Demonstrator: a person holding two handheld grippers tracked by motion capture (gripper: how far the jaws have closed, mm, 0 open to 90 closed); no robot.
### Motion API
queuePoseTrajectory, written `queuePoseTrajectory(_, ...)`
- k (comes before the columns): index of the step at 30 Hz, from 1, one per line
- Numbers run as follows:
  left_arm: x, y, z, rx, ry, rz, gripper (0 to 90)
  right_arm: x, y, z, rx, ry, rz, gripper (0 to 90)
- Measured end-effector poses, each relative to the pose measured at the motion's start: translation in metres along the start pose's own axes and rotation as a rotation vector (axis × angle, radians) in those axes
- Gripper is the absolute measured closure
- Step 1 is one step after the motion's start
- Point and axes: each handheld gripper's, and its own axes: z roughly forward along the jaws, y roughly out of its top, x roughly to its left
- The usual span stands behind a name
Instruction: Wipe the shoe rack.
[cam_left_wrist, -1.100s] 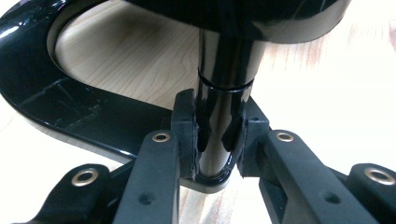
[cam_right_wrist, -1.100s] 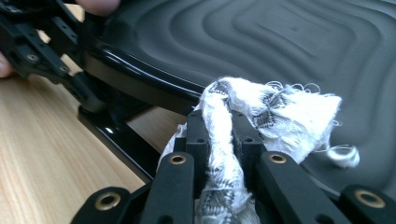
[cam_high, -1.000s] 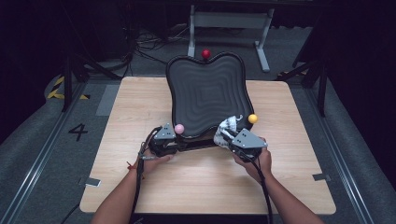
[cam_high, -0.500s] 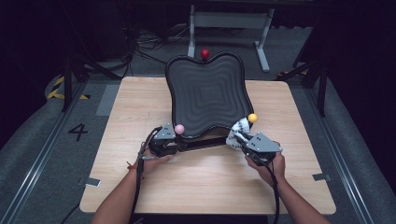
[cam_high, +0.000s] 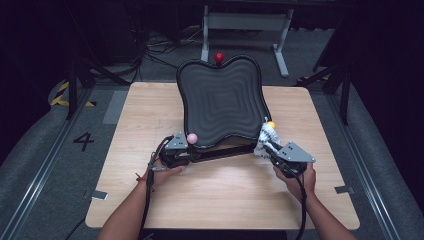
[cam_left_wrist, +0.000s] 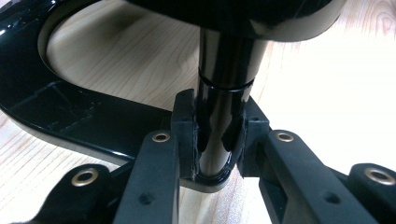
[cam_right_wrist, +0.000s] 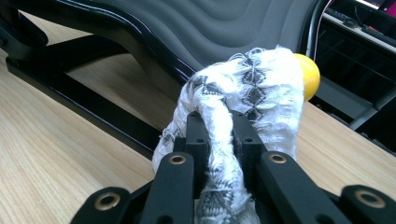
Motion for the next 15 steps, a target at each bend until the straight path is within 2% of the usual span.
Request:
queuePoseTrajectory(6, 0.0, 0.0, 0.0, -0.001, 0.0, 0.001, 74.4, 0.006, 0.005, 0.003, -0.022, 0.028, -0.008, 80.8)
queuePoseTrajectory(12, 0.0, 0.0, 0.0, 0.003, -0.002, 0.006, 74.4, 0.028, 0.023, 0.016, -0.042, 0.085, -0.056, 80.8)
queuePoseTrajectory(15, -0.001, 0.0, 0.0, 0.002, -0.002, 0.009, 74.5, 0.035, 0.029, 0.02, -0.054, 0.088, -0.08, 80.8)
